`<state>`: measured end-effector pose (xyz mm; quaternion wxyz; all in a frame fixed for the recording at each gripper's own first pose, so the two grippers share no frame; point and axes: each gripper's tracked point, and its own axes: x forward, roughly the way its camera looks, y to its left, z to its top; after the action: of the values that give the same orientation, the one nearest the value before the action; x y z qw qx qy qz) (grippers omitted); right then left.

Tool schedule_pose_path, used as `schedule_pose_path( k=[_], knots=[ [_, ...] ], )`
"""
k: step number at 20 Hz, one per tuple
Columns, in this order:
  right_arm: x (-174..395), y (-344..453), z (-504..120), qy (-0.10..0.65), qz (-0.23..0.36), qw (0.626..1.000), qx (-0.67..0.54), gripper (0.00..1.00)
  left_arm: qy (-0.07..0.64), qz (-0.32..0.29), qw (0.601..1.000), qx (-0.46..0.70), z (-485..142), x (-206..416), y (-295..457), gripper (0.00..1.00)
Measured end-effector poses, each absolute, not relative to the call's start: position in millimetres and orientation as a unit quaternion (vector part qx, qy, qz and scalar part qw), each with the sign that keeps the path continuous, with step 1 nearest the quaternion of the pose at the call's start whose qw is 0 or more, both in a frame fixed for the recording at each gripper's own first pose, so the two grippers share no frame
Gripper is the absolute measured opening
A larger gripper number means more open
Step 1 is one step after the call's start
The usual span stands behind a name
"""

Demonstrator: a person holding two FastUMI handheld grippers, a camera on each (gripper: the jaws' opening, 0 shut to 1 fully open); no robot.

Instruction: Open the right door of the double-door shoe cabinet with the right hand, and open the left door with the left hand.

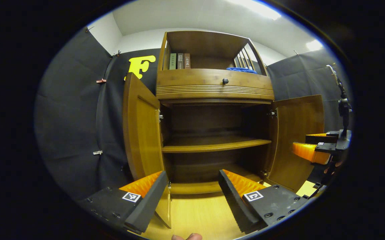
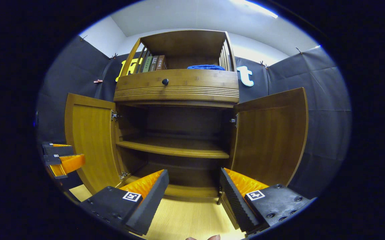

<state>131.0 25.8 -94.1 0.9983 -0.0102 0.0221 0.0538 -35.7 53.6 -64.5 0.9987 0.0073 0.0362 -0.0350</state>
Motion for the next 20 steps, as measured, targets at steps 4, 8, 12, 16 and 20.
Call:
schedule_pose_path(
  k=[4,8,12,16,20],
  knots=[
    [127.6,25.4,-96.5,0.025,0.052,0.998,-0.009,0.98,0.029,-0.046,0.998,0.01,-58.7,-30.8,41.4,0.96],
    [127.5,24.1,-95.9,0.023,0.047,0.999,-0.01,0.98,0.025,-0.05,0.998,0.009,-57.7,-26.3,34.0,0.96],
    [127.9,24.8,-94.8,0.02,0.047,0.999,-0.011,0.98,0.026,-0.037,0.999,0.009,-59.1,-24.8,34.8,0.96],
    [127.7,26.7,-95.1,0.021,0.054,0.998,-0.012,0.98,0.028,-0.029,0.999,0.01,-59.3,-24.1,36.0,0.96],
    [127.7,28.6,-95.3,0.021,0.058,0.998,-0.013,0.98,0.03,-0.016,0.999,0.011,-60.1,-23.2,40.4,0.96]
  ],
)
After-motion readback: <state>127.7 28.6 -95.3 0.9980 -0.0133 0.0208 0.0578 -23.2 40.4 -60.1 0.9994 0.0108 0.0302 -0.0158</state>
